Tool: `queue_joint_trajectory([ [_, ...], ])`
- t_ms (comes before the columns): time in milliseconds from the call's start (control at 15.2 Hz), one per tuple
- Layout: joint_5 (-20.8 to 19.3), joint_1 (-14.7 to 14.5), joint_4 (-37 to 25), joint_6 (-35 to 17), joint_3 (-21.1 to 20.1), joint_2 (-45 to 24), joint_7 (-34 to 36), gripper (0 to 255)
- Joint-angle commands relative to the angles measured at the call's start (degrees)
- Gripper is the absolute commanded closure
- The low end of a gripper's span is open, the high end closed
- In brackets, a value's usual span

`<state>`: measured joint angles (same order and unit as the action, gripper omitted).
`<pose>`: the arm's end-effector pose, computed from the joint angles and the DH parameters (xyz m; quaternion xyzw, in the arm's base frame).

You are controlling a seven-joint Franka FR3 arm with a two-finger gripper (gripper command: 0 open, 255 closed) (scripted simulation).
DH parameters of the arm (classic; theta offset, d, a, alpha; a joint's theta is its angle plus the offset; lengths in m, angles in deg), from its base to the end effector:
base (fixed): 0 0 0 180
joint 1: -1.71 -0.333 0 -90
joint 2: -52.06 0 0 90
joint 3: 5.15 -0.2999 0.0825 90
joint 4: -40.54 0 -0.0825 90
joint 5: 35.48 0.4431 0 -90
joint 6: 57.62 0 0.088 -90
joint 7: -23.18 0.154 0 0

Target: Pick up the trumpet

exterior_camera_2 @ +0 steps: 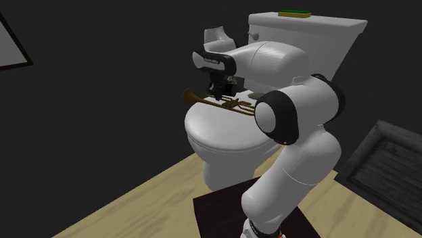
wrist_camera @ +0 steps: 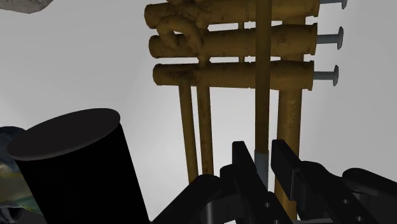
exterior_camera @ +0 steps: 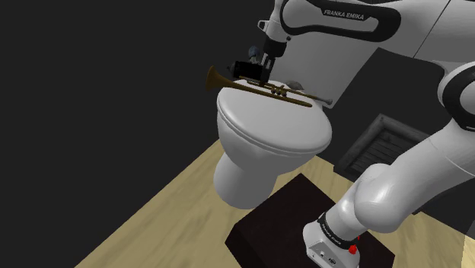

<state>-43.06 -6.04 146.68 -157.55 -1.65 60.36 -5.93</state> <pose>0.5822 0.0240 0.5131 0.9529 0.2964 0.0046 0.0634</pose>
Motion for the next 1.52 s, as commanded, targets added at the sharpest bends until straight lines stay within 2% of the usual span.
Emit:
queue_joint_trajectory([
  [0, 0.0, 0.0, 0.06, -0.04, 0.0, -0.01, 0.01, 255],
  [330, 0.01, 0.0, -0.05, 0.04, 0.01, -0.04, -0.02, 255],
  [1320, 0.28, -0.08, -14.66, 11.98, -0.13, -2.64, -1.38, 255],
  [1452, 0.28, -0.08, -14.83, 12.11, -0.13, -2.68, -1.4, 255],
])
